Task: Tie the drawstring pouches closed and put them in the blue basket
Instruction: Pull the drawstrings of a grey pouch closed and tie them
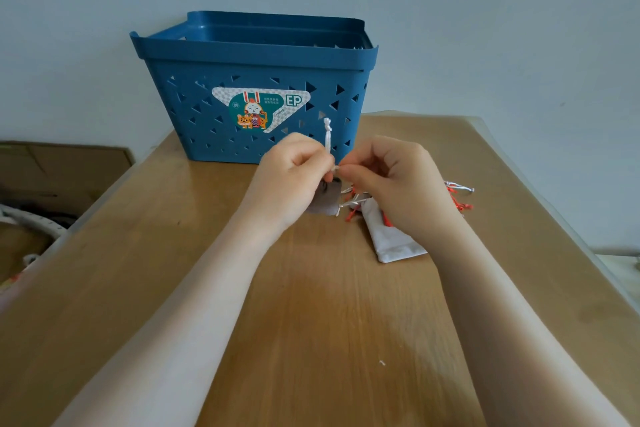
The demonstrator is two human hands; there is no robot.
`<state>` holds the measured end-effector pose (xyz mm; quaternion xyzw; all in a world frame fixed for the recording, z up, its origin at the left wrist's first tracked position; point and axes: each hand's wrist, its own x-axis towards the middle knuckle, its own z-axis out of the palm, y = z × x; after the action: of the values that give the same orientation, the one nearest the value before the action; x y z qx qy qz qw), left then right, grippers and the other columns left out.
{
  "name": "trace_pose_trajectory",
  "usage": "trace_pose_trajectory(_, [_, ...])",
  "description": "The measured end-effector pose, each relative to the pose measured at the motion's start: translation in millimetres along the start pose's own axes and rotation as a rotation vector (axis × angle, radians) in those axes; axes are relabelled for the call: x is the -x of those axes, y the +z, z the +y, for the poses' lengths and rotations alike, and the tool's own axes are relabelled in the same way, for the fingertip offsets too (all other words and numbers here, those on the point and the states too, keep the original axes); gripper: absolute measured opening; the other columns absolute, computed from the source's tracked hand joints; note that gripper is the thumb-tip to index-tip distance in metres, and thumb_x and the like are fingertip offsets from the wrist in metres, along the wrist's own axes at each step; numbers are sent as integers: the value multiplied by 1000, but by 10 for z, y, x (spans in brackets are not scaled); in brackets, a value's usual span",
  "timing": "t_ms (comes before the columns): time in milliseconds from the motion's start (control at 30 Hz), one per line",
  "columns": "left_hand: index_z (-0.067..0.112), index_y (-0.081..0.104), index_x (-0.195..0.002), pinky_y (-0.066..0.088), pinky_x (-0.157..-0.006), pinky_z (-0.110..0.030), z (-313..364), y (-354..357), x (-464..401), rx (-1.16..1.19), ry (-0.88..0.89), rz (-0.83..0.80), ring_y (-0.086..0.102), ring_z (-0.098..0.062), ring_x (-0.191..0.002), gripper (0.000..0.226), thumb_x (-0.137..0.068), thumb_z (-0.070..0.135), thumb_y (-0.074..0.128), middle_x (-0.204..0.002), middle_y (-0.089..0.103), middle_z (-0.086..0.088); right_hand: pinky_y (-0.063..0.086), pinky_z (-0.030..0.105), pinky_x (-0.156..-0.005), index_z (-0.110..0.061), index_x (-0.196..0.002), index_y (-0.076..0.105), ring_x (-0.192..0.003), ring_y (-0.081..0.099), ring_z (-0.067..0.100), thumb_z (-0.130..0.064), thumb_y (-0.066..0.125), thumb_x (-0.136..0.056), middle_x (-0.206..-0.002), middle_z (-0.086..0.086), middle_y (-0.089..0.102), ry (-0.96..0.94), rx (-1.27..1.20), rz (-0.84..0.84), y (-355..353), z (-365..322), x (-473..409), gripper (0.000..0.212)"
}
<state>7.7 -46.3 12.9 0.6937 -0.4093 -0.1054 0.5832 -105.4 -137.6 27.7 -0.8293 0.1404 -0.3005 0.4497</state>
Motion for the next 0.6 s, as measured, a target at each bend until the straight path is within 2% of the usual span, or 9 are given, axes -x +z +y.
trace_pose_trajectory(100, [18, 55, -46, 37, -63, -14, 16, 28, 6, 97, -34, 71, 51, -2, -73, 24, -70, 19, 52, -80, 54, 6, 33, 11, -34, -14, -74, 58, -42, 51, 3, -8, 60, -89, -63, 0, 59, 25, 30, -23, -6, 17, -15, 16])
trace_pose_trajectory(200, [16, 55, -50, 36, -65, -19, 2, 56, 20, 106, -80, 40, 50, -3, -70, 30, -80, 14, 55, -79, 54, 7, 40, 14, -41, -8, -81, 58, -50, 56, 10, -9, 56, -91, -73, 10, 65, 57, 86, -57, -12, 52, -30, 10])
trace_pose_trajectory(267, [12, 58, -57, 34, -67, -24, 4, 60, 30, 72, -95, -18, 48, -5, -70, 30, -87, 12, 53, -75, 52, 7, 39, 10, -49, -9, -87, 58, -53, 54, 6, -10, 53, -92, -76, 5, 63, 24, 211, -62, 1, 78, -41, 7])
trace_pose_trajectory(367, [4, 60, -69, 33, -70, -28, 22, 38, 40, 31, -86, -85, 46, -6, -69, 25, -89, 15, 52, -69, 50, 8, 40, 10, -68, -15, -98, 55, -76, 55, 3, -9, 54, -91, -88, 0, 62, -96, 283, -38, 36, 90, -48, 9])
trace_pose_trajectory(433, [9, 60, -67, 33, -69, -27, 41, 14, 46, 34, -87, -92, 46, -3, -66, 27, -91, 17, 51, -66, 49, 11, 38, 7, -73, -12, -104, 58, -81, 52, -4, -7, 57, -90, -89, -2, 57, -173, 300, -26, 57, 95, -51, 15])
trace_pose_trajectory(500, [16, 58, -64, 32, -67, -26, 54, 8, 51, 38, -85, -98, 45, 0, -63, 30, -93, 19, 50, -63, 48, 12, 36, 4, -74, -7, -101, 62, -80, 51, -9, -5, 59, -88, -88, -3, 55, -210, 301, 10, 70, 89, -53, 13])
trace_pose_trajectory(600, [16, 57, -66, 32, -65, -24, 57, 27, 62, 46, -86, -111, 44, -1, -63, 31, -96, 21, 49, -62, 49, 11, 41, 14, -75, -6, -95, 64, -85, 58, 11, -5, 61, -87, -88, 2, 65, -196, 267, 48, 75, 76, -50, 8])
